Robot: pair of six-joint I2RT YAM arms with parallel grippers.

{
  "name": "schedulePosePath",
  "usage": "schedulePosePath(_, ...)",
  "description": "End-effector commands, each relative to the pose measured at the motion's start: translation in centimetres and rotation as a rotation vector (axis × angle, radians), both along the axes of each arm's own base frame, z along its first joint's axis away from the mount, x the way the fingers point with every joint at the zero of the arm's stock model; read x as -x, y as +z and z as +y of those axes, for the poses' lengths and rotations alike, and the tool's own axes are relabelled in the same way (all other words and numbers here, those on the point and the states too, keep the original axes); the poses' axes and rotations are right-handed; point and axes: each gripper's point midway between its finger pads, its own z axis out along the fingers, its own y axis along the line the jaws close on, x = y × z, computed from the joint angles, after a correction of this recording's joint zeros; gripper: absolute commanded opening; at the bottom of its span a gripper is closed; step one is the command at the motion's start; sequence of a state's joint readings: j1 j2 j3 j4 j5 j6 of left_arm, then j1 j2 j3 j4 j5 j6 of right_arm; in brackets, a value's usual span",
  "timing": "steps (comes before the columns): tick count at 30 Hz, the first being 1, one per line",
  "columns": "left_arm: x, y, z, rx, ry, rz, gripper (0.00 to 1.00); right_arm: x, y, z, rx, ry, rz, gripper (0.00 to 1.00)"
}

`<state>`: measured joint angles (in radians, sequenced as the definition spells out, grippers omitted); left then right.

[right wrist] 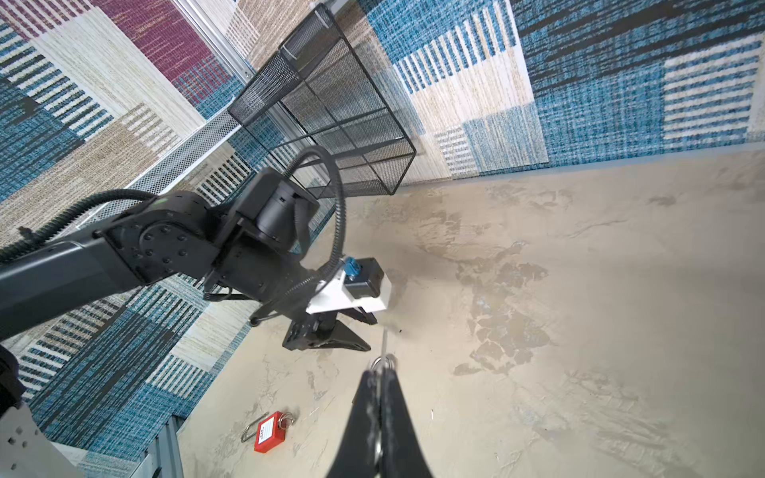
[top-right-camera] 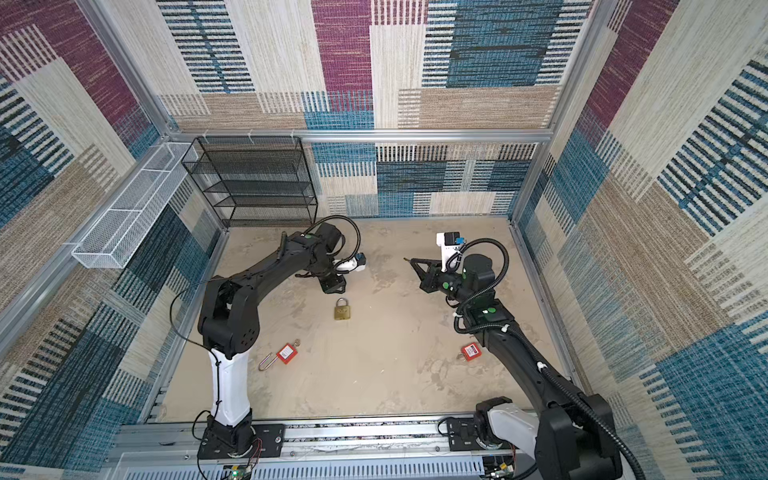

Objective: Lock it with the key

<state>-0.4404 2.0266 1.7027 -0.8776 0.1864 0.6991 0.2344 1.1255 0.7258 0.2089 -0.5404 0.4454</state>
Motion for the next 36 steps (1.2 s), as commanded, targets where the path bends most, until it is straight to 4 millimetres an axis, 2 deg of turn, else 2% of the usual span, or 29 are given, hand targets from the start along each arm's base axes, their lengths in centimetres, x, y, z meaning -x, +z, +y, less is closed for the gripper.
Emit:
schedulePosePath(1, -1.3, 3.3, -1.0, 0.146, 0.063, -0.125, 0.39, 0.1, -0.4, 0.3, -0.032, 0.015, 0.034, 0.00)
schedulePosePath(6, -1.6, 8.1, -0.7, 0.326, 0.218, -0.283, 0.45, 0.6, -2.6, 1.4, -0.112, 0.028, 0.131, 0.00)
schedulePosePath(11, 0.3, 10.0, 0.4, 0.355, 0.271, -0.299, 0.46, 1.3, -5.6, 4.8, -0.118, 0.034, 0.227, 0.00)
schedulePosePath(15, 2.3, 10.4, 1.4, 0.389, 0.326, -0.299, 0.47, 1.6, -8.7, 7.3, -0.167, 0.047, 0.337, 0.00)
schedulePosePath(21, 5.8, 10.3, 2.1, 0.500, 0.421, -0.235, 0.48, 1.3, -13.1, 10.0, -0.206, 0.030, 0.490, 0.00)
schedulePosePath(28, 8.1, 10.2, 3.0, 0.617, 0.507, -0.257, 0.49, 0.4, -15.8, 11.6, -0.235, 0.019, 0.558, 0.00)
schedulePosePath(36, 9.2, 10.2, 4.6, 0.576, 0.527, -0.301, 0.51, -1.2, -18.2, 14.2, -0.257, 0.032, 0.614, 0.00)
